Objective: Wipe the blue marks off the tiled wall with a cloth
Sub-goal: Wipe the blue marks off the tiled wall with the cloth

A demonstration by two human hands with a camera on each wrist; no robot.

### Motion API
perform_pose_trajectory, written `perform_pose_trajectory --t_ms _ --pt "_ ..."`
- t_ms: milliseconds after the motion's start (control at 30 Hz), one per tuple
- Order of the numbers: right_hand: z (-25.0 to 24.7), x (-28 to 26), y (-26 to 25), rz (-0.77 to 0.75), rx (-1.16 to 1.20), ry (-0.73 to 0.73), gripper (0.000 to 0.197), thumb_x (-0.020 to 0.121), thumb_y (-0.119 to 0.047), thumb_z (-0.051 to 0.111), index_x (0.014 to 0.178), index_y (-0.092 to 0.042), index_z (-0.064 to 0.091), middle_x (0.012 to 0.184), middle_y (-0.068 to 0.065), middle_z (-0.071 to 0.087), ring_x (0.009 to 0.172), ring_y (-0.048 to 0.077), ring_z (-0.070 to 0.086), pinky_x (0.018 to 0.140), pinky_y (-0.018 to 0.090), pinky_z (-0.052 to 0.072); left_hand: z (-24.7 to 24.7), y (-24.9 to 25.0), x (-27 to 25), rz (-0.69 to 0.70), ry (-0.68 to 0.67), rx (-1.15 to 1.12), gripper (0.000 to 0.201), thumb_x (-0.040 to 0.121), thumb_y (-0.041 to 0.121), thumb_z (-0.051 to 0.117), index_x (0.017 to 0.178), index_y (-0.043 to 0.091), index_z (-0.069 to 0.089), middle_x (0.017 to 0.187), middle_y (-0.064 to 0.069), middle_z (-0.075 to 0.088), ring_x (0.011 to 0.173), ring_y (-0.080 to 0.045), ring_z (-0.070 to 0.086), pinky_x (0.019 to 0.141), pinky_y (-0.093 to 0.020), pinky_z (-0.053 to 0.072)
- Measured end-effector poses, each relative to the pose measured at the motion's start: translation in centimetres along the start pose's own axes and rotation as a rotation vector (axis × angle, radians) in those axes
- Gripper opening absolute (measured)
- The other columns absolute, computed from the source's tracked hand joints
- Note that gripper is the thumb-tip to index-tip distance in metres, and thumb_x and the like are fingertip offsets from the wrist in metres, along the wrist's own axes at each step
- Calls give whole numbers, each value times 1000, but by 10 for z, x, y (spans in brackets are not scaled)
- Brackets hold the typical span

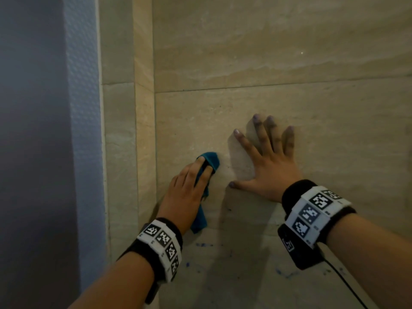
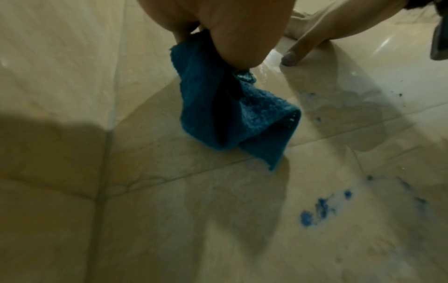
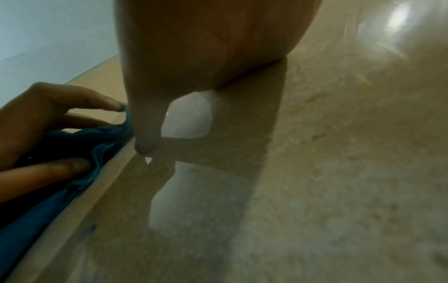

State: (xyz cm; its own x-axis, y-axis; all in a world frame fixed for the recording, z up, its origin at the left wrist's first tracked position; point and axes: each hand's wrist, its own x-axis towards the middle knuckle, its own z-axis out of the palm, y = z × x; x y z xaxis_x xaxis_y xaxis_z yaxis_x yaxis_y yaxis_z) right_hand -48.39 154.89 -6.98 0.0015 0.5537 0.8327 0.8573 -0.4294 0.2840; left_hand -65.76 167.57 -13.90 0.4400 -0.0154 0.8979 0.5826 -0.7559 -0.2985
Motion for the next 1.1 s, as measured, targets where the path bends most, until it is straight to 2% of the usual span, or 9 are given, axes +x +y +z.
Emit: perform_pose_trajectory --t_ms 100,233,400,567,667,800,867,967,1100 --pt "1 0 1 -7 7 1 117 57 -87 41 151 -33 -3 157 6 -22 141 31 -26 108 55 -22 -1 -1 -1 15 28 -71 101 53 -4 84 138 15 33 145 -11 28 123 -31 35 89 -48 50" --pt "0 0 1 -2 -3 10 117 57 -89 38 151 -33 -4 158 6 -18 143 33 -20 108 55 -21 3 -2 -11 1 -42 -18 122 55 -4 78 152 24 9 152 -8 23 125 -27 34 89 -42 51" --pt "-1 1 0 3 -14 -22 117 56 -90 33 150 -35 -8 156 5 -23 141 31 -24 107 54 -25 5 -11 -19 -81 -36 44 111 51 -7 80 146 12 26 152 -7 24 122 -28 35 86 -41 52" --pt "-8 -7 0 -23 -2 -48 114 60 -88 37 150 -35 -11 156 6 -24 141 31 -26 105 53 -27 8 -8 -17 -216 -34 50 100 64 2 74 147 13 19 154 -7 21 116 -29 38 82 -38 53" --pt "-5 -35 -2 -24 2 -37 114 59 -87 38 152 -32 1 159 11 -12 144 33 -14 110 58 -13 12 6 -16 -148 -45 69 97 69 7 70 148 12 14 154 -10 17 115 -31 41 88 -38 49" --pt "7 -64 1 -14 -38 -108 123 53 -85 50 153 -27 9 159 14 -4 145 37 -6 109 62 -3 15 27 -22 -44 -45 38 100 63 12 79 146 16 24 152 -7 21 114 -29 36 79 -41 52" --pt "10 -64 3 -13 -43 -127 128 49 -84 56 153 -26 7 159 14 -6 144 37 -8 109 62 -4 16 27 -24 -47 -64 49 104 61 13 82 146 16 24 153 -7 20 115 -28 37 78 -41 52" --pt "12 -62 3 -17 -28 -157 133 50 -83 60 152 -29 -6 157 11 -18 142 35 -19 107 61 -15 13 23 -19 -102 -71 111 104 61 17 81 146 14 22 154 -8 20 115 -27 38 79 -39 48" --pt "15 -63 2 4 -14 -138 127 50 -84 49 152 -28 -3 158 11 -16 143 36 -18 107 62 -13 15 35 -13 -128 -13 64 91 64 11 68 144 8 24 152 -11 20 122 -27 34 85 -37 51"
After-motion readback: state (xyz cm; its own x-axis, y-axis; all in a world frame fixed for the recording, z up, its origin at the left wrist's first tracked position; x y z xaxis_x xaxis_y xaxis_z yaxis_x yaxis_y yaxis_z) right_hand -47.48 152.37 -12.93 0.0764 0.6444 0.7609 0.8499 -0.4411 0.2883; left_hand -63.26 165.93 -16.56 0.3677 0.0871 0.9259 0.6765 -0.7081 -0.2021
